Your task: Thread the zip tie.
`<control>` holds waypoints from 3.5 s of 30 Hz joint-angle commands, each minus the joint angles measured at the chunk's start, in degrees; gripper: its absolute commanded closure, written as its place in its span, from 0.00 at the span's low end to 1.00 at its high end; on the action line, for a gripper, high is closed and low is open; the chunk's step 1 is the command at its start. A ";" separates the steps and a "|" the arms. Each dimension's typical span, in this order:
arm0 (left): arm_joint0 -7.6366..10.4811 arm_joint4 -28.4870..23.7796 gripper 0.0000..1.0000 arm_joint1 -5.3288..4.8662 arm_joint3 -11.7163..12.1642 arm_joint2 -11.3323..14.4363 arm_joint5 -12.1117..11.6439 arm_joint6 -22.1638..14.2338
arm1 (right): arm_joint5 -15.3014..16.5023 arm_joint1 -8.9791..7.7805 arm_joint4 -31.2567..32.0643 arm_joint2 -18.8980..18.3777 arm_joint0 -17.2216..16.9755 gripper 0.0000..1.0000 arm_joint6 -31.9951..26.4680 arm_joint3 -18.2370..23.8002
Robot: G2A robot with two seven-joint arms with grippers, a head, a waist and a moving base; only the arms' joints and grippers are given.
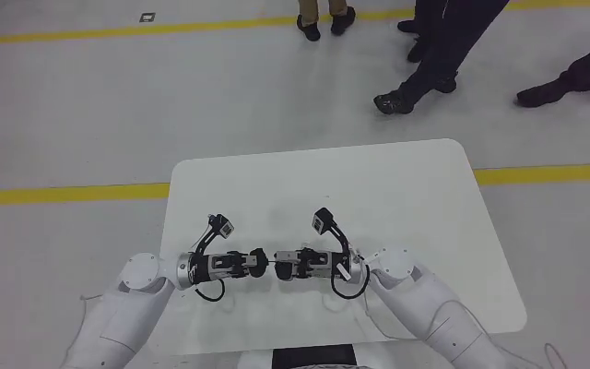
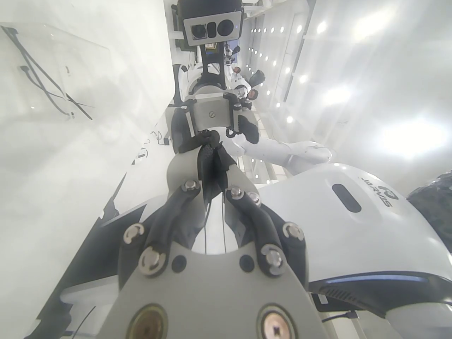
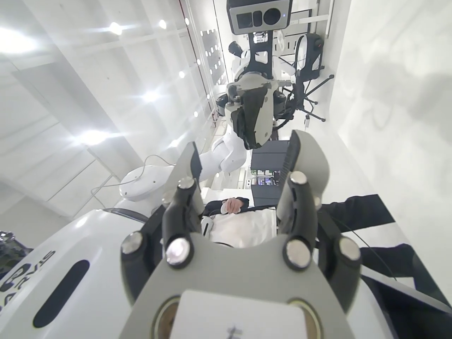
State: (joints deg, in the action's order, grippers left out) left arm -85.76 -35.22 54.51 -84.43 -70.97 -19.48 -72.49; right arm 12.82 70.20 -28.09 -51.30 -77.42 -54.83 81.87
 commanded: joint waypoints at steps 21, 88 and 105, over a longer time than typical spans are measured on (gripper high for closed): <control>0.00 0.00 1.00 0.00 0.00 0.00 0.00 0.00 | 1.91 0.14 -0.05 0.83 0.22 0.89 0.36 -1.01; 3.15 -0.47 0.64 -0.37 1.02 3.91 1.97 2.05 | 0.15 0.30 1.00 1.58 1.71 1.00 2.62 -2.28; 3.11 -0.48 0.75 -0.76 0.93 4.41 1.78 2.25 | -0.32 0.28 1.43 1.64 1.45 1.00 3.04 -2.34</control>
State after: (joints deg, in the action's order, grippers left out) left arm -82.65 -35.73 53.78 -83.49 -66.61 -17.69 -70.26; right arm 12.49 70.49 -26.68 -49.62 -75.94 -51.82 79.49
